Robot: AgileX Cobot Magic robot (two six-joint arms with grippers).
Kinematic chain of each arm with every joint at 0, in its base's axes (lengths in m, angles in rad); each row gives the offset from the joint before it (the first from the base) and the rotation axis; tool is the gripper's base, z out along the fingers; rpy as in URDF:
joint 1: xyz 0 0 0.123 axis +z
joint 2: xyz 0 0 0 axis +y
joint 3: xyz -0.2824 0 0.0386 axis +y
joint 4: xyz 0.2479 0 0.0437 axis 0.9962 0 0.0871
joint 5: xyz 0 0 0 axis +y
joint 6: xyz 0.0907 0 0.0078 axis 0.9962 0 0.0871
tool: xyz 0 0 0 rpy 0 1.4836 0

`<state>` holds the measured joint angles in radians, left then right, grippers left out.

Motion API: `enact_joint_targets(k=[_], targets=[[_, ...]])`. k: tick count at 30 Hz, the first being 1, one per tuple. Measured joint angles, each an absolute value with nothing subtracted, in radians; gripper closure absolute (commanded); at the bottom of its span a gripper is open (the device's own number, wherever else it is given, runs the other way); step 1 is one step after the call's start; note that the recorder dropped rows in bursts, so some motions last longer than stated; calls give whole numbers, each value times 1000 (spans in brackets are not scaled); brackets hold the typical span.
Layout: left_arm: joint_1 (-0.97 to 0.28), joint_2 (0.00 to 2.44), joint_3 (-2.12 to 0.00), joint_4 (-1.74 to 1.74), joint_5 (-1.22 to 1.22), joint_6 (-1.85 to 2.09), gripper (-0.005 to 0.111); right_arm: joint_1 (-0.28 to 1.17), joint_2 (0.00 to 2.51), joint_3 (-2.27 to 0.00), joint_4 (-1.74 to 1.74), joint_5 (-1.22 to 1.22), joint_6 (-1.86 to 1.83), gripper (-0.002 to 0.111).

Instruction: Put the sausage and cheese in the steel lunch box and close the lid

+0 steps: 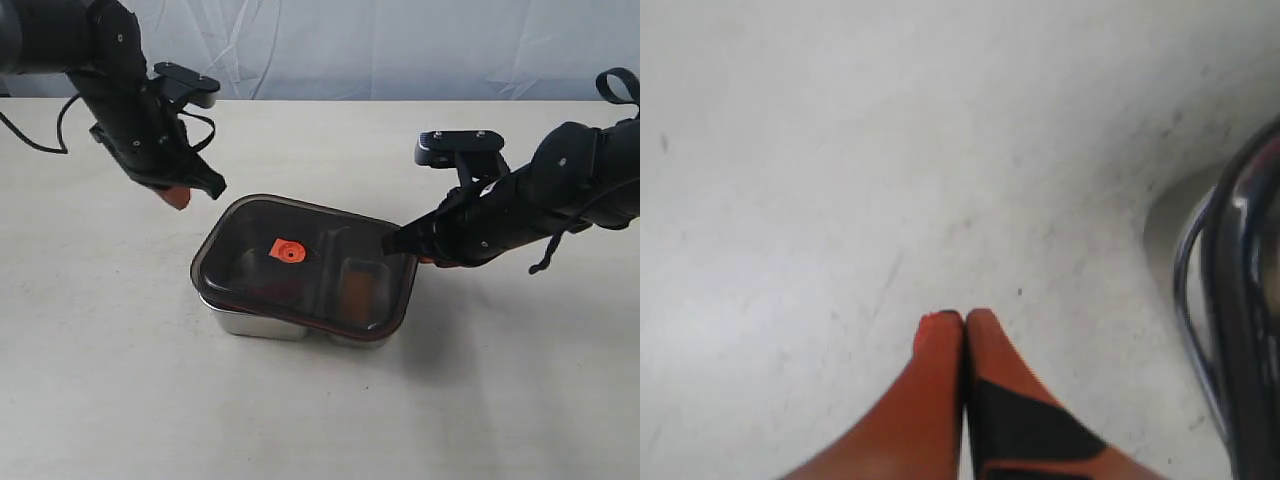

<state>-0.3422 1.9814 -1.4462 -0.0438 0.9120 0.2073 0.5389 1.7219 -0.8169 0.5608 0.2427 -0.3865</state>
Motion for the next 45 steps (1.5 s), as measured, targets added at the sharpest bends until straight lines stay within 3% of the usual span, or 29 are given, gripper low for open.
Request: enact_joint_targets(k=[9,45], targets=[[-388,1980,-1398,-36,1066,156,107,539,1709,-847,559,244,-386,109],[-441,1916,-1349,-72,1078,139,107,539,1709,-849,481,219,-386,109]])
